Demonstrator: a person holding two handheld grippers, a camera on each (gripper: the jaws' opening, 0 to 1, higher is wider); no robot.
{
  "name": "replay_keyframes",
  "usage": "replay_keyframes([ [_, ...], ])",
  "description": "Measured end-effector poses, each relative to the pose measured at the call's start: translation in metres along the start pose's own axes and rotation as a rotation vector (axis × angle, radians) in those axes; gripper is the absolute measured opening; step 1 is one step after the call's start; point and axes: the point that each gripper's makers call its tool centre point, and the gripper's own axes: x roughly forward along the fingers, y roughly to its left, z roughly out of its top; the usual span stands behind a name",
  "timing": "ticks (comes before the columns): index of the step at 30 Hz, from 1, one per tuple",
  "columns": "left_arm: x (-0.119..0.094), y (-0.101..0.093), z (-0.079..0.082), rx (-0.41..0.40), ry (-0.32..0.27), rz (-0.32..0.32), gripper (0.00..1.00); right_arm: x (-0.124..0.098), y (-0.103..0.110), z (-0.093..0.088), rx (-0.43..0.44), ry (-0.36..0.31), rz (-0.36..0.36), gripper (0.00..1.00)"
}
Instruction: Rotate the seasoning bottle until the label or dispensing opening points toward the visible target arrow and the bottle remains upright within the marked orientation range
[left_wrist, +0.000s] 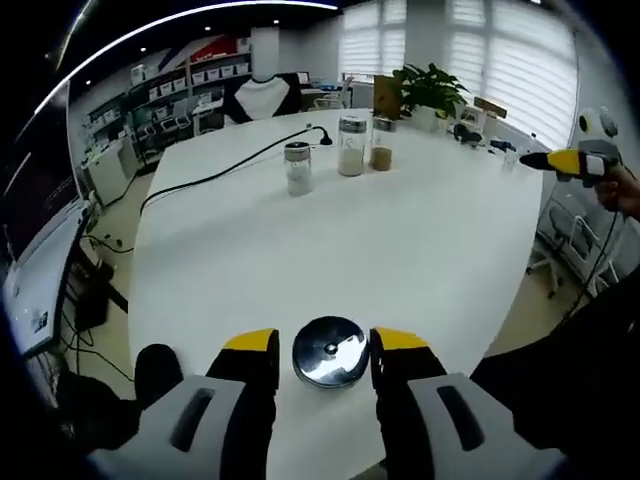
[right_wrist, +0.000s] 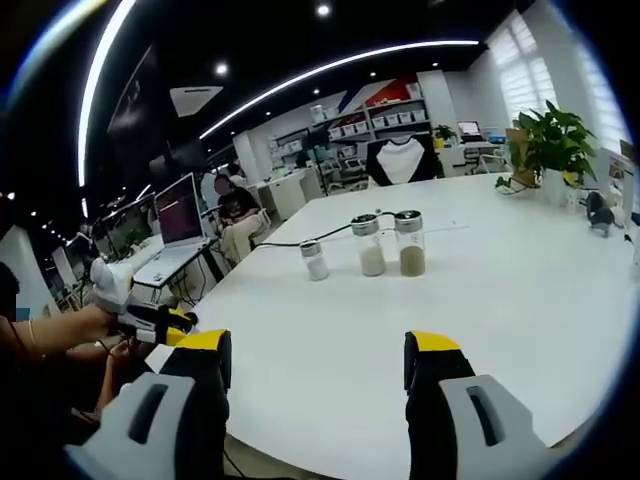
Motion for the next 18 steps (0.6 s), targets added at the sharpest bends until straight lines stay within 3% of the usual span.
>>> replay_keyframes([
  [8, 0.0042, -0.0019, -0.0059, -0.031, 0.001, 0.018, 0.34, -0.0035, -0.0066, -0.0025, 0.005, 0.004, -0.017, 0.7],
  [13, 0.0029, -0.0041, -0.0061, 0.015, 0.006, -0.038, 0.34, -0.004, -0.0083, -0.0024, -0.003, 0.009, -0.019, 0.7],
  [18, 0.0022, -0.0081, -0.006, 0.115, 0.022, -0.132, 0.34, -0.0034, -0.009, 0.0003, -0.018, 0.008, -0.018, 0.7],
])
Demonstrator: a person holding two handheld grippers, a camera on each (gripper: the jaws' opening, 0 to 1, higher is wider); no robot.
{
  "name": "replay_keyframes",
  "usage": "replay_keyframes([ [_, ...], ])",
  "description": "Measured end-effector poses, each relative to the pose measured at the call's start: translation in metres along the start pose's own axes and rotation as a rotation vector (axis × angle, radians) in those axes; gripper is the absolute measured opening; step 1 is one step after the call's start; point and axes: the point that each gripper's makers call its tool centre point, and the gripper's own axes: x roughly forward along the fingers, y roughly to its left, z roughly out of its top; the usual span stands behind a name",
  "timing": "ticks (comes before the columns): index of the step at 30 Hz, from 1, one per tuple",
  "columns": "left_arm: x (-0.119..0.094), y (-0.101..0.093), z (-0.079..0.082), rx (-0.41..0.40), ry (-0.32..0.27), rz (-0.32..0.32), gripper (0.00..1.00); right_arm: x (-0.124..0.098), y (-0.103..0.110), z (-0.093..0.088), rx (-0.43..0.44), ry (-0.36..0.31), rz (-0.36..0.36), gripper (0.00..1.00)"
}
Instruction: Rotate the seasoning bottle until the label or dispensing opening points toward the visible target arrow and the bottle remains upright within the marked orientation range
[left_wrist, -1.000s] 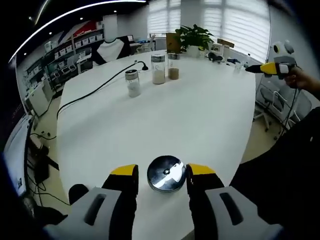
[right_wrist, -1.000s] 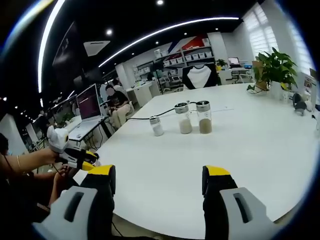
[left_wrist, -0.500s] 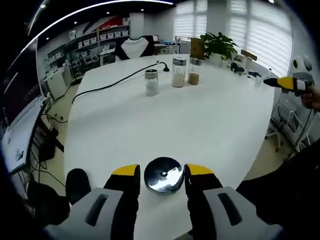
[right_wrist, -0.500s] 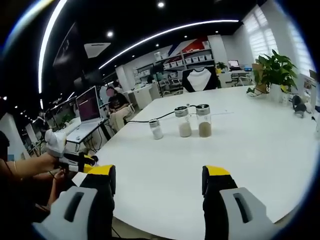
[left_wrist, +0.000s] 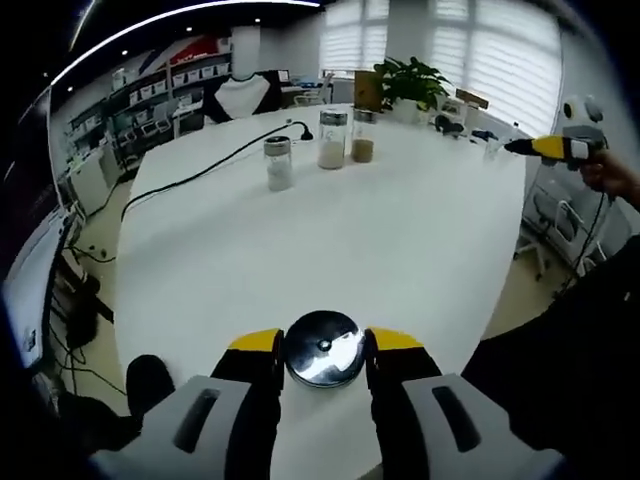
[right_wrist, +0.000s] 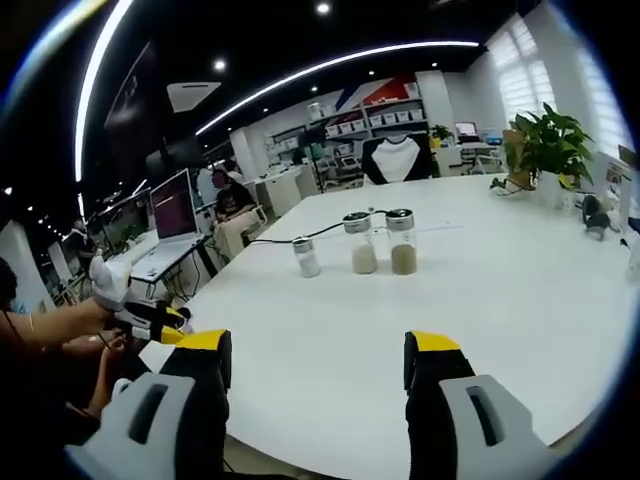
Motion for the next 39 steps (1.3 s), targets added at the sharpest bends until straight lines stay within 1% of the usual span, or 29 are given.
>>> replay_keyframes([
  [3, 0.0, 0.0, 0.0, 0.07, 0.022, -0.065, 0.34, 0.0, -0.001, 0.001, -0.007, -0.002, 0.002, 0.7],
  [7, -0.001, 0.0, -0.001, 0.128, 0.052, -0.111, 0.34, -0.001, -0.002, 0.002, -0.012, -0.004, 0.001, 0.7],
  [10, -0.001, -0.001, -0.002, 0.2, 0.074, -0.164, 0.34, -0.002, -0.003, 0.001, -0.012, -0.001, -0.002, 0.7],
  [12, -0.001, -0.002, -0.003, 0.233, 0.089, -0.194, 0.34, -0.003, -0.004, -0.001, -0.012, 0.002, -0.004, 0.7],
  [14, 0.0, -0.002, -0.003, 0.257, 0.095, -0.209, 0.34, -0.004, -0.005, -0.003, -0.012, 0.005, -0.008, 0.7],
  [19, 0.0, -0.003, -0.003, 0.275, 0.106, -0.225, 0.34, -0.006, -0.007, -0.005, -0.012, 0.01, -0.016, 0.7],
  [22, 0.0, -0.003, -0.002, 0.276, 0.107, -0.216, 0.34, -0.007, -0.007, -0.005, -0.012, 0.007, -0.019, 0.7],
  [26, -0.002, -0.003, -0.002, 0.259, 0.091, -0.181, 0.34, -0.007, -0.004, -0.005, -0.018, 0.006, -0.016, 0.7],
  [31, -0.006, -0.002, 0.001, 0.201, 0.047, -0.125, 0.34, -0.006, 0.001, -0.006, -0.028, 0.009, -0.008, 0.7],
  [35, -0.009, -0.002, 0.003, 0.165, 0.024, -0.094, 0.33, -0.005, 0.004, -0.006, -0.036, 0.012, -0.002, 0.7],
  [39, -0.011, 0.001, 0.003, 0.116, 0.009, -0.043, 0.33, -0.004, 0.008, -0.005, -0.044, 0.008, 0.008, 0.7],
])
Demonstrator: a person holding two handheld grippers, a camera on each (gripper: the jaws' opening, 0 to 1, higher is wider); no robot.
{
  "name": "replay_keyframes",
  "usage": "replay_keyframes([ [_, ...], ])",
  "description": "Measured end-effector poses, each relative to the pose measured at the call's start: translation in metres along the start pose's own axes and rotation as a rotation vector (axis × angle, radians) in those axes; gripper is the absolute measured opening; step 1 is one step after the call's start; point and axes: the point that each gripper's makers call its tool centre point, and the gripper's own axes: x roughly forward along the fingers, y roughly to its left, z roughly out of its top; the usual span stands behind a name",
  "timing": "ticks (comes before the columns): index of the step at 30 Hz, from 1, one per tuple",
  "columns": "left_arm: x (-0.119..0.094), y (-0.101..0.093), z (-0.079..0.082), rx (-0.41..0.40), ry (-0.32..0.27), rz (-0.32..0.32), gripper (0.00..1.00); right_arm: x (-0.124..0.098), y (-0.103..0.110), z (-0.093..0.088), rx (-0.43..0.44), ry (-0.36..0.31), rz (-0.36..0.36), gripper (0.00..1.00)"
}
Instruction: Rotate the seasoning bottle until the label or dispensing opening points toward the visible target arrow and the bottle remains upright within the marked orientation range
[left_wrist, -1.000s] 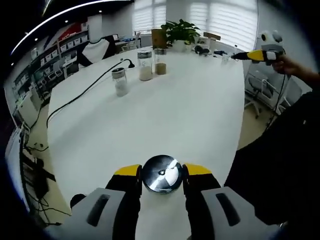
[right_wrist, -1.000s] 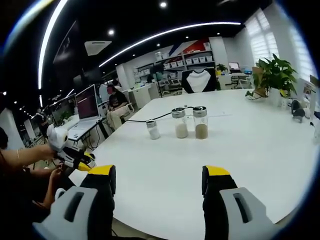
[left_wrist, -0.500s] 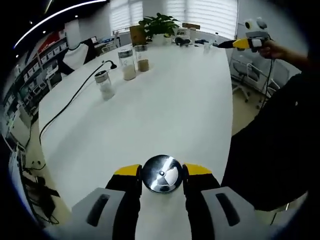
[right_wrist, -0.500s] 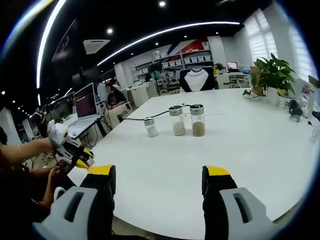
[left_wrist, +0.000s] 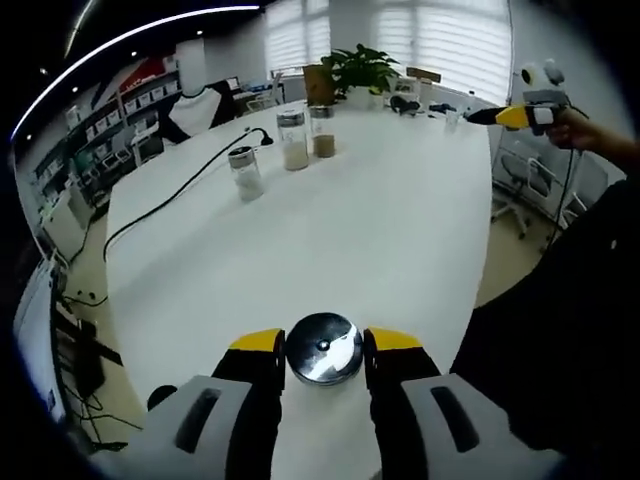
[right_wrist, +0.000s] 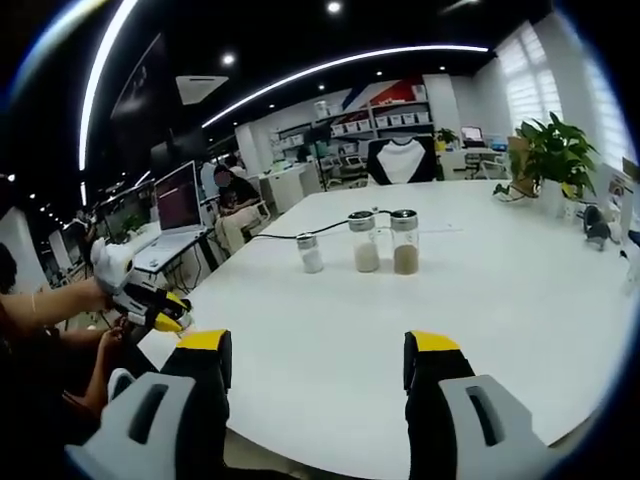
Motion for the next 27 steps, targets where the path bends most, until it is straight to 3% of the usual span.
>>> replay_keyframes([
  [10, -0.011, 0.009, 0.011, -0.178, -0.087, 0.177, 0.34, 0.003, 0.007, 0.003, -0.003, -0.011, 0.021, 0.69],
  [27, -0.004, 0.003, -0.004, -0.255, -0.042, 0.287, 0.36, -0.001, 0.013, 0.003, 0.001, -0.022, 0.028, 0.69],
])
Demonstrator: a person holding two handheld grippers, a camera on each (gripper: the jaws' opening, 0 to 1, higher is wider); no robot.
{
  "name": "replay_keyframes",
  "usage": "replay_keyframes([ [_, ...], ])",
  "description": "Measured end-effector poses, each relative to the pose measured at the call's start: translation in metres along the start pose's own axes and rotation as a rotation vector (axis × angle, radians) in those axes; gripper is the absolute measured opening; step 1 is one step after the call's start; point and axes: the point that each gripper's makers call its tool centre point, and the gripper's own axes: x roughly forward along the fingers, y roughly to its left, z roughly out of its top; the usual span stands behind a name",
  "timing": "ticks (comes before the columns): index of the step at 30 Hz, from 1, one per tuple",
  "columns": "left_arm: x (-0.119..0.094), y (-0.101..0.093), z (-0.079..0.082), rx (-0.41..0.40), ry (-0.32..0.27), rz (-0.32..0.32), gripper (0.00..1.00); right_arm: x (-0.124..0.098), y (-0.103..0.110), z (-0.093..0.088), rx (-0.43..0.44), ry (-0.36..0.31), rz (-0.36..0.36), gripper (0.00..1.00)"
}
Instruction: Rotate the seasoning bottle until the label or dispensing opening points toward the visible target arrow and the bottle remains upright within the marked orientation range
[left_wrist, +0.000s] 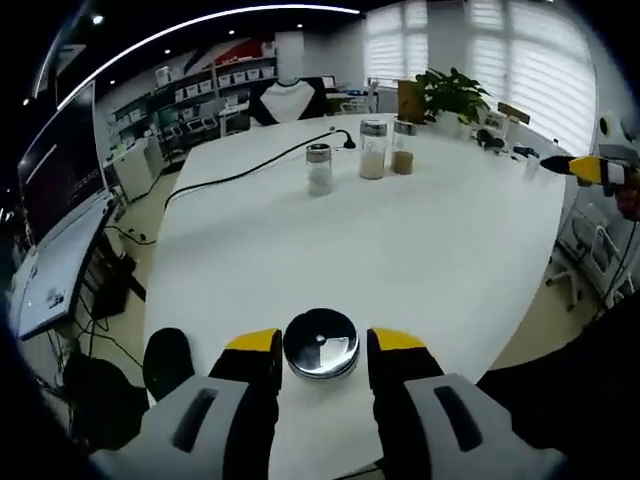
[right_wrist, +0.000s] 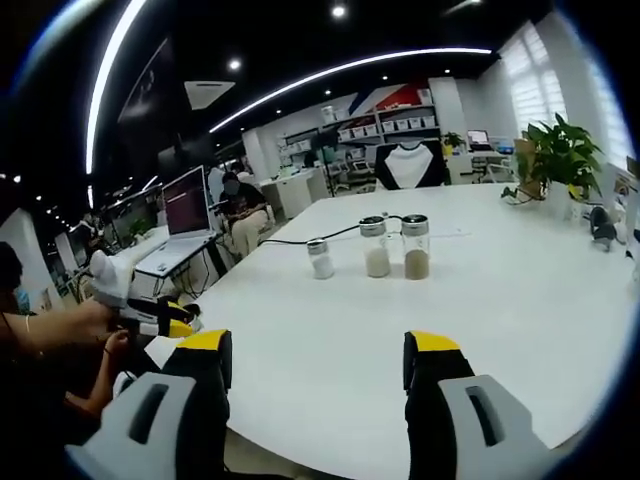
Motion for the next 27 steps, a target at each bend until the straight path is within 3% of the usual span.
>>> replay_keyframes([
  [11, 0.001, 0.003, -0.003, -0.016, 0.012, 0.012, 0.34, -0.003, -0.007, 0.0, 0.01, -0.005, -0.016, 0.69],
  [17, 0.001, 0.004, -0.004, -0.004, 0.013, -0.015, 0.34, -0.004, -0.007, -0.002, 0.015, -0.004, -0.016, 0.69],
  [27, -0.009, 0.016, -0.011, 0.023, 0.048, -0.03, 0.39, -0.003, -0.008, -0.002, 0.021, -0.007, -0.016, 0.69],
])
